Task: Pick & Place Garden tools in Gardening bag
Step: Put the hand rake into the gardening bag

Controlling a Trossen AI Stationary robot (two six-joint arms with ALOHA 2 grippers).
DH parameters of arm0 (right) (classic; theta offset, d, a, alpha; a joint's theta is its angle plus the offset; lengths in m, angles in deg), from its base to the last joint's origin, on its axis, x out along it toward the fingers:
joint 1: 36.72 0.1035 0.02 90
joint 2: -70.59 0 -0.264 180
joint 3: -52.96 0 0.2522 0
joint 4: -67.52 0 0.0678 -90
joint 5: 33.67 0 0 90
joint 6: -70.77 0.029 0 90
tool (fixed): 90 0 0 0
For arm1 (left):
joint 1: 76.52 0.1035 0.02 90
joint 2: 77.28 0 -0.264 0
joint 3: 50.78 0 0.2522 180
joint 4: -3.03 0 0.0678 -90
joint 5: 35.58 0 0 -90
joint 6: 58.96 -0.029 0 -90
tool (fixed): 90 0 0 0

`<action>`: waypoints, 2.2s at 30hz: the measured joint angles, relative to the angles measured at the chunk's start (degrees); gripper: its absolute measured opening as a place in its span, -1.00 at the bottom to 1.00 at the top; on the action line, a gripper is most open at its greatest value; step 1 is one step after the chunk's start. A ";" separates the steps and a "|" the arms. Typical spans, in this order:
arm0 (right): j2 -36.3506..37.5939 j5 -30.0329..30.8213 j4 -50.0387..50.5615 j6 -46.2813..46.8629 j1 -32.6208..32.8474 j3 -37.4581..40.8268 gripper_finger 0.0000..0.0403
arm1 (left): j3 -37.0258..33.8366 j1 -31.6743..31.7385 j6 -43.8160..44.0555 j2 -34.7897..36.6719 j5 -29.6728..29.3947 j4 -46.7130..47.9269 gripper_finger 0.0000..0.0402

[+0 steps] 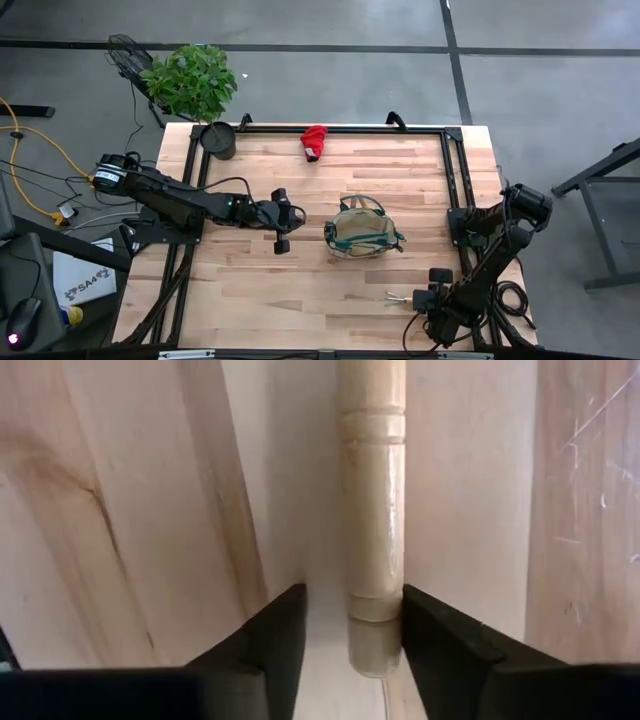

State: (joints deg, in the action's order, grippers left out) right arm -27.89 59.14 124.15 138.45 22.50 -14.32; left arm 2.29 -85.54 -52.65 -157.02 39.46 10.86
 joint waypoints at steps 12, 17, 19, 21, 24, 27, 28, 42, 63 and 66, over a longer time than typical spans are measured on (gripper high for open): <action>-0.04 0.10 -0.13 -0.79 0.00 -0.02 -0.71 | 0.00 0.00 0.00 0.00 -0.07 0.02 -0.98; 0.22 -1.25 -0.26 -1.53 -0.54 0.00 -0.71 | 0.00 0.00 0.00 0.00 -0.07 -0.03 -0.98; 0.75 -2.33 -0.05 -1.96 -1.13 0.10 -0.71 | 0.00 0.00 0.00 0.00 -0.07 -0.18 -0.98; 1.70 -2.90 1.15 -2.71 -1.71 0.09 -0.71 | 0.00 0.00 0.00 0.00 -0.07 -0.54 -0.98; 3.46 -3.03 5.02 -4.85 -2.86 -1.24 -0.71 | 0.00 0.01 0.01 0.00 0.60 -2.14 -0.98; 4.80 -3.22 12.18 -7.12 -4.17 -3.72 -0.71 | 0.00 0.00 0.02 0.00 1.89 -5.16 -0.98; 5.07 -3.40 14.79 -8.05 -4.61 -4.74 -0.71 | 0.00 0.00 0.02 0.00 2.27 -6.12 -0.98; 5.46 -2.76 43.57 -21.42 -9.15 -20.66 -0.71 | 0.08 0.00 3.46 0.00 6.48 -18.96 -0.98; 4.76 25.42 47.17 -50.85 -20.80 -29.51 -0.71 | 20.56 0.00 4.18 0.02 9.53 -0.31 -0.98; 4.76 31.78 47.15 -56.07 -22.81 -29.51 -0.71 | 21.44 0.00 4.04 0.02 9.51 -0.34 -0.89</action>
State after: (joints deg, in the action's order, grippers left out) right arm -23.13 90.91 171.30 82.37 -0.31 -43.82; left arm 23.73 -85.54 -48.61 -157.00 48.97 10.52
